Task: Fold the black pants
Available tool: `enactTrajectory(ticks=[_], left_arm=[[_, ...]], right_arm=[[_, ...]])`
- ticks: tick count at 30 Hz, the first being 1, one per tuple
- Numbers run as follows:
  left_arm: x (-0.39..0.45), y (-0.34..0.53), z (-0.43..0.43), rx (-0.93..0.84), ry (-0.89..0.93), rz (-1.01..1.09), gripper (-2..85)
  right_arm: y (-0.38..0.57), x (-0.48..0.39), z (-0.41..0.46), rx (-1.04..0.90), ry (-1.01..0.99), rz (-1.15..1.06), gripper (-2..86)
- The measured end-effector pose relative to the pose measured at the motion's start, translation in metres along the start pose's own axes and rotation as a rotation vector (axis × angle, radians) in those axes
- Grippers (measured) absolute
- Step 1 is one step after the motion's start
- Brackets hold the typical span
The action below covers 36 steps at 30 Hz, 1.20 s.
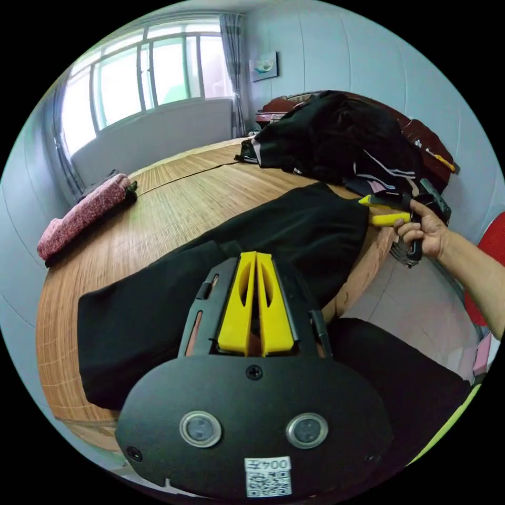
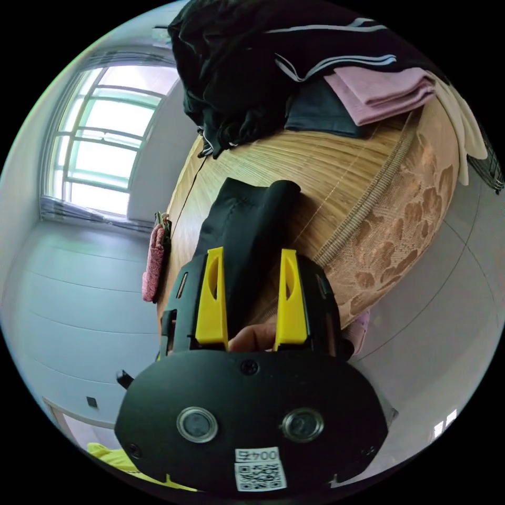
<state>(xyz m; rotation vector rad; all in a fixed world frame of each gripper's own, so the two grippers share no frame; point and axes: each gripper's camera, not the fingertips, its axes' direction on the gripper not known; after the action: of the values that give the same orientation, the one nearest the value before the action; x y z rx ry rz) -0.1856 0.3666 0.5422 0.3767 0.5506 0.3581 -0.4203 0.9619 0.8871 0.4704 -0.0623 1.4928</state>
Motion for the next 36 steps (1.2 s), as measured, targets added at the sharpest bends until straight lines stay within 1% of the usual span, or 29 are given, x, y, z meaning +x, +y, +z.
enactTrajectory(ticks=[1, 2, 3, 4, 5, 7, 9, 11, 12, 14, 15, 17, 18, 19, 20, 21, 23, 24, 25, 26, 27, 28, 29, 30, 32, 33, 34, 35, 36], left_arm=[[-0.002, 0.008, 0.017, -0.045, 0.023, -0.018, 0.1], [-0.005, 0.013, 0.016, -0.005, 0.032, -0.038, 0.1], [-0.011, 0.016, 0.018, 0.0, 0.054, -0.061, 0.1], [-0.015, 0.014, 0.019, -0.017, 0.067, -0.076, 0.1], [-0.017, 0.013, 0.02, -0.026, 0.07, -0.079, 0.1], [-0.018, 0.011, 0.021, -0.046, 0.055, -0.061, 0.1], [-0.018, 0.011, 0.022, -0.056, 0.034, -0.058, 0.1], [-0.02, 0.011, 0.022, -0.064, 0.024, -0.067, 0.1], [-0.024, 0.011, 0.023, -0.065, 0.03, -0.083, 0.1], [-0.033, 0.014, 0.022, -0.058, 0.057, -0.127, 0.1], [-0.043, 0.016, 0.018, -0.045, 0.091, -0.17, 0.1], [-0.06, 0.022, 0.003, -0.007, 0.15, -0.246, 0.2], [-0.073, 0.03, -0.014, 0.047, 0.173, -0.294, 0.2], [-0.088, 0.041, -0.031, 0.089, 0.176, -0.339, 0.2], [-0.096, 0.047, -0.039, 0.098, 0.169, -0.362, 0.2], [-0.116, 0.062, -0.052, 0.11, 0.154, -0.411, 0.2], [-0.156, 0.089, -0.069, 0.133, 0.161, -0.514, 0.1], [-0.187, 0.11, -0.079, 0.147, 0.171, -0.601, 0.1], [-0.218, 0.131, -0.088, 0.16, 0.18, -0.686, 0.1], [-0.233, 0.143, -0.092, 0.168, 0.18, -0.726, 0.1], [-0.26, 0.165, -0.101, 0.184, 0.164, -0.789, 0.1], [-0.283, 0.185, -0.107, 0.183, 0.137, -0.837, 0.1], [-0.293, 0.195, -0.109, 0.176, 0.127, -0.859, 0.1], [-0.309, 0.213, -0.112, 0.165, 0.123, -0.891, 0.1], [-0.324, 0.235, -0.115, 0.164, 0.123, -0.924, 0.1], [-0.329, 0.246, -0.117, 0.153, 0.112, -0.935, 0.1], [-0.33, 0.254, -0.12, 0.144, 0.097, -0.934, 0.0], [-0.33, 0.257, -0.122, 0.145, 0.089, -0.932, 0.0], [-0.329, 0.263, -0.125, 0.151, 0.071, -0.934, 0.1]], right_arm=[[0.0, -0.002, 0.002, 0.002, -0.021, 0.008, 15.4], [0.001, -0.005, 0.007, -0.013, -0.048, 0.015, 14.4], [0.002, -0.005, 0.011, -0.034, -0.066, 0.019, 13.6], [0.004, -0.007, 0.019, -0.064, -0.082, 0.021, 10.9], [0.007, -0.009, 0.02, -0.049, -0.054, 0.022, 7.2], [0.013, -0.023, 0.01, -0.02, -0.083, -0.006, 5.0], [0.024, -0.056, -0.005, 0.027, -0.093, -0.09, 4.5], [0.046, -0.124, -0.022, 0.05, -0.023, -0.255, 4.3], [0.053, -0.143, -0.025, 0.054, -0.002, -0.295, 4.2], [0.087, -0.219, -0.033, 0.07, 0.068, -0.442, 4.0], [0.097, -0.238, -0.034, 0.074, 0.086, -0.48, 4.0], [0.141, -0.314, -0.031, 0.091, 0.157, -0.625, 4.1], [0.153, -0.333, -0.028, 0.094, 0.175, -0.663, 4.1], [0.18, -0.369, -0.021, 0.102, 0.219, -0.738, 4.2], [0.209, -0.402, -0.01, 0.111, 0.257, -0.812, 4.2], [0.224, -0.418, -0.003, 0.114, 0.274, -0.85, 4.2], [0.293, -0.474, 0.035, 0.11, 0.334, -1.006, 4.3], [0.312, -0.485, 0.047, 0.106, 0.348, -1.047, 4.3], [0.352, -0.506, 0.074, 0.099, 0.373, -1.124, 4.3], [0.392, -0.521, 0.103, 0.086, 0.399, -1.196, 4.4], [0.412, -0.527, 0.118, 0.078, 0.411, -1.231, 4.4], [0.452, -0.535, 0.153, 0.058, 0.44, -1.303, 4.5], [0.488, -0.537, 0.19, 0.029, 0.47, -1.363, 4.6], [0.504, -0.536, 0.21, 0.004, 0.485, -1.387, 4.6], [0.556, -0.518, 0.287, -0.151, 0.582, -1.475, 5.2], [0.567, -0.512, 0.299, -0.167, 0.607, -1.502, 5.6], [0.585, -0.504, 0.309, -0.144, 0.631, -1.552, 6.4], [0.596, -0.504, 0.305, -0.092, 0.618, -1.581, 7.4], [0.598, -0.506, 0.3, -0.086, 0.599, -1.585, 7.9]])
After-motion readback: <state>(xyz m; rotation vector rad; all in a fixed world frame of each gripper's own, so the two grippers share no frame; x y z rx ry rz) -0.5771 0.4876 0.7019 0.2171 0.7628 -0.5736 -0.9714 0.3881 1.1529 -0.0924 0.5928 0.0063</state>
